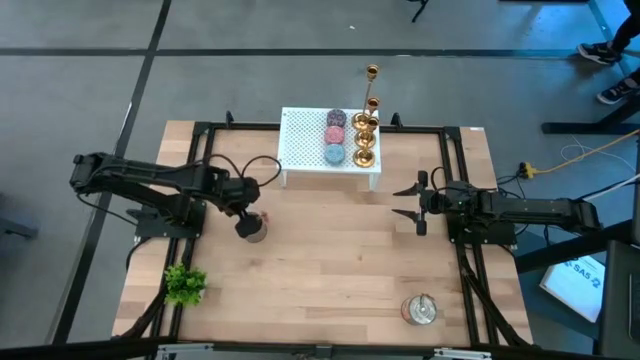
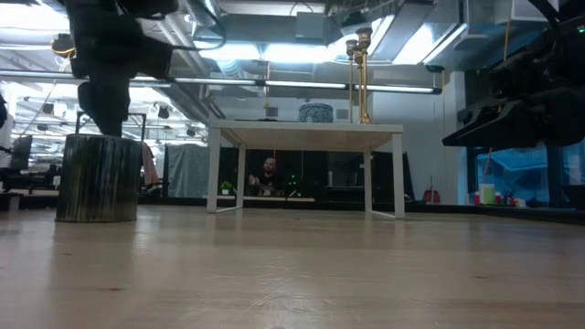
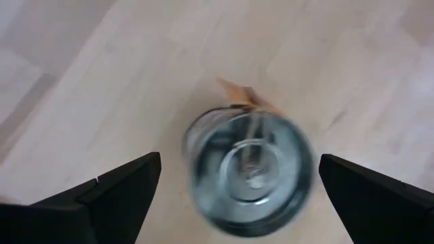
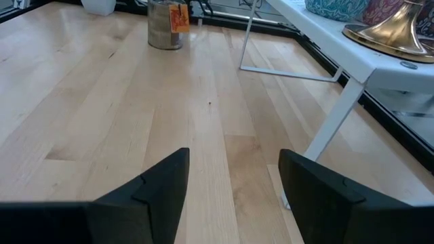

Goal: Pick & Place candle stick holders
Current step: Put the large brown scented candle can on the shelf

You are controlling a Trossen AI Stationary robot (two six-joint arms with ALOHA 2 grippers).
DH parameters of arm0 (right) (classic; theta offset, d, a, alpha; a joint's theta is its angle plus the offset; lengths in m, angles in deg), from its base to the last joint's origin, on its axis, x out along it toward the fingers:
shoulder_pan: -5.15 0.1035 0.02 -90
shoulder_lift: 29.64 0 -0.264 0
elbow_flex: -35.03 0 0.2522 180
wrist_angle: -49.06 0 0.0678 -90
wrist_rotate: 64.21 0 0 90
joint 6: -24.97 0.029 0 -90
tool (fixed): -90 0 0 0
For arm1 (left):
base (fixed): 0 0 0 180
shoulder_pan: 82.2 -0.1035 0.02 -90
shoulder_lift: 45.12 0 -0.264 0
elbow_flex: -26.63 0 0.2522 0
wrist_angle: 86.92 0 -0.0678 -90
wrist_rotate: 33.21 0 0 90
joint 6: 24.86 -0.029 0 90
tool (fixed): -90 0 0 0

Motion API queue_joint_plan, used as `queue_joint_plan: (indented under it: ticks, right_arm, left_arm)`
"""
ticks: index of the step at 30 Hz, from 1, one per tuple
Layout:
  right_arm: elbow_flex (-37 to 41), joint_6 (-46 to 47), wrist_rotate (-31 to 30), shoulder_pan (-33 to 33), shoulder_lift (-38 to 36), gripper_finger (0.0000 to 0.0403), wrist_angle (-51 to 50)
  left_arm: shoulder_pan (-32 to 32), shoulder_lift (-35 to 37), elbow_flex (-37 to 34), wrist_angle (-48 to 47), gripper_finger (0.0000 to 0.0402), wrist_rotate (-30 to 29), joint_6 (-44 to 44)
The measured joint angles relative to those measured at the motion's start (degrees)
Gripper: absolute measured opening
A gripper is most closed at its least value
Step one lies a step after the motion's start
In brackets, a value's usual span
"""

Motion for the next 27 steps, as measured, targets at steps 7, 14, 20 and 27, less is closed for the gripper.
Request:
queue_joint_plan:
  ticks: [7, 14, 20, 27]
  right_arm:
    - [0.0, 0.02, 0.0, 0.02, -0.02, 0.0232, 0.02]
    - [0.0, 0.01, 0.0, 0.01, 0.0, 0.0232, 0.0]
    - [0.0, 0.01, 0.0, 0.0, -0.01, 0.0232, 0.0]
    - [0.0, 0.01, 0.0, 0.0, -0.02, 0.0232, 0.0]
  left_arm:
    - [-0.04, -0.77, -1.89, 0.95, 0.04, 0.74, 0.02]
    - [0.04, -0.78, -3.23, 4.84, 0.04, 4.09, 0.48]
    - [0.28, -1.6, -3.23, 5.63, 0.04, 4.16, 0.4]
    - [2.78, -4.67, -3.23, 7.19, 0.04, 4.16, -1.99]
